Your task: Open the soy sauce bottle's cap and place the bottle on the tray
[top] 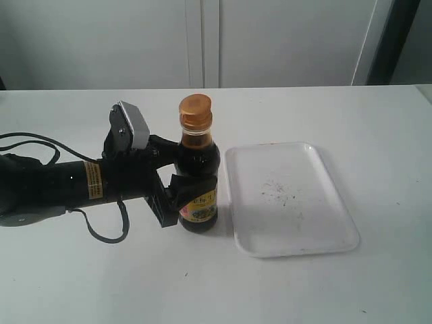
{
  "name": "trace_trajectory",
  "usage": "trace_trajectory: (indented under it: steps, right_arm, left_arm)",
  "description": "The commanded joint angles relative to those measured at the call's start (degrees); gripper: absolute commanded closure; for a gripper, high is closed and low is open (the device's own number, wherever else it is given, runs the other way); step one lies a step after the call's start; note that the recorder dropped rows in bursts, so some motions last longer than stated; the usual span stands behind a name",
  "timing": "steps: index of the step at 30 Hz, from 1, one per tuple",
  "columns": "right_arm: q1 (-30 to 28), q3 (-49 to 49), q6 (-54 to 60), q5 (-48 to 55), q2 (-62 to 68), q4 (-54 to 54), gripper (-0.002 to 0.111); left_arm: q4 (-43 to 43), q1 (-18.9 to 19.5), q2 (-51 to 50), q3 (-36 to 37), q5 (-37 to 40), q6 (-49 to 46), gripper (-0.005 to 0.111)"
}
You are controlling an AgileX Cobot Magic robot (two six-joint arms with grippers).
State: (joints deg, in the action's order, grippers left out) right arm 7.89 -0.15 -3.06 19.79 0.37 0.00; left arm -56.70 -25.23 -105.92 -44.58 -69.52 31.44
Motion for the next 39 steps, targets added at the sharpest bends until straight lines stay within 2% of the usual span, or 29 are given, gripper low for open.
trace_trajectory:
  steps: [1,10,20,32,39]
  right_arm:
    - [-0.28,0.15,-0.12,-0.19,-0.37,0.00,0.108]
    - [-0.28,0.15,0.24,-3.55,-0.37,0.00,0.108]
    - [-0.28,0.15,0.27,-16.71,-0.37,0.00,0.108]
    - [-0.28,-0.05,-6.63,-29.54,-0.37,0.00,0.108]
    - [-0.28,-7.80,-6.63,-35.45,3.29,0.00,0.108]
  left_arm:
    - [-0.81,-0.07,0.17,0.23,-0.44,-0.39,0.107]
    - [-0.93,-0.07,0.17,0.23,-0.44,-0.39,0.107]
    - [-0.94,-0.07,0.17,0.23,-0.44,-1.56,0.107]
    - [-0.94,-0.07,0.17,0.23,-0.44,-1.70,0.107]
    - [-0.94,-0.07,0.17,0.23,-0.44,-1.70,0.107]
